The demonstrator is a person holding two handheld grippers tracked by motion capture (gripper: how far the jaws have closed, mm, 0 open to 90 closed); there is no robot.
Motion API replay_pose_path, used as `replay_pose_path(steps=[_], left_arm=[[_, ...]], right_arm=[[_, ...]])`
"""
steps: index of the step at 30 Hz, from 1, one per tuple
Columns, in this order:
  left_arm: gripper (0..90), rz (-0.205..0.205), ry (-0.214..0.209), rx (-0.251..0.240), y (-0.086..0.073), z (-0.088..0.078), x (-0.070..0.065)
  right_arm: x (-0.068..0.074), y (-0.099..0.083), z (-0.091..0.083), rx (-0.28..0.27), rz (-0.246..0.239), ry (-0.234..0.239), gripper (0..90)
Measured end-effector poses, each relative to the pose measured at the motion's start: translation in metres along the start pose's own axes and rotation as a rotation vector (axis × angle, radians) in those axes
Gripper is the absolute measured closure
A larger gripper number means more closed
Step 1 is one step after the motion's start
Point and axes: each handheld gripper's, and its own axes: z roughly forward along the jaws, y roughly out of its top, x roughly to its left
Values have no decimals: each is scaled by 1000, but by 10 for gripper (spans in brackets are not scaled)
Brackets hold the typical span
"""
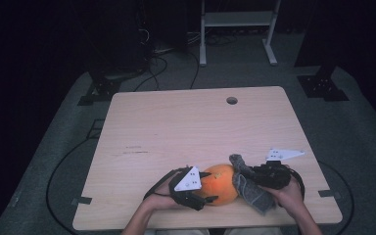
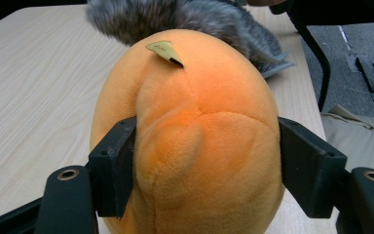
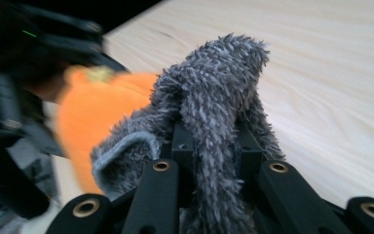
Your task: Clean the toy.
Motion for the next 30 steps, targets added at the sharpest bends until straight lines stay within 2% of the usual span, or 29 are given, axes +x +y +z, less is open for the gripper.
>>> replay_pose_path(steps=[2,3,6,7,8,10,11,12,13,15,17,18,19,21,22,24,25,26,28,30], left_arm=[[293,1,-3,-3,-1,0,0],[293,4,-5,-2,-1,-1,0],[293,6,-8,-3,-2,-2,0],[293,7,-9,-4,-2,-2,0],[293,7,-10,-5,-2,-1,0],[293,10,-13,-4,-1,-1,0],[293,10,-13,-3,-1,-1,0],[293,11,-11,-1,-1,-1,-1],[293,12,-9,0,-1,0,-1],[294,11,-6,-1,0,1,-1],[293,9,-8,-1,0,1,-1],[294,12,-9,1,0,1,-1],[294,14,-10,0,0,1,-1],[294,16,-15,-2,0,2,-2],[294,18,-16,-2,0,2,-2],[295,18,-15,1,0,2,-3],[295,21,-15,5,0,2,-2],[295,19,-14,5,0,2,-2],[295,13,-19,0,0,2,-1],[292,1,-21,-7,-1,1,0]], right_arm=[[-3,-4,-1,30,-6,-35,761],[-3,-4,-1,33,-9,-38,761],[3,1,-5,6,-20,-35,761],[6,4,-7,-17,-27,-17,761],[9,7,-10,-51,-27,25,761],[16,11,-12,-82,-35,76,760],[17,12,-11,-81,-40,84,760],[17,11,-9,-70,-48,77,760],[15,8,-5,-39,-45,50,759],[7,3,-1,-11,-17,28,759],[6,3,-3,-3,-10,5,761],[8,5,-6,-16,-19,0,762],[12,7,-8,-30,-28,7,762],[25,15,-10,-81,-63,72,762],[30,18,-8,-87,-77,87,762],[32,17,-1,-43,-110,45,761],[29,15,1,-33,-105,40,761],[21,10,2,-32,-78,38,761],[11,5,0,-8,-50,-19,762],[5,0,-5,2,-22,-51,763]])
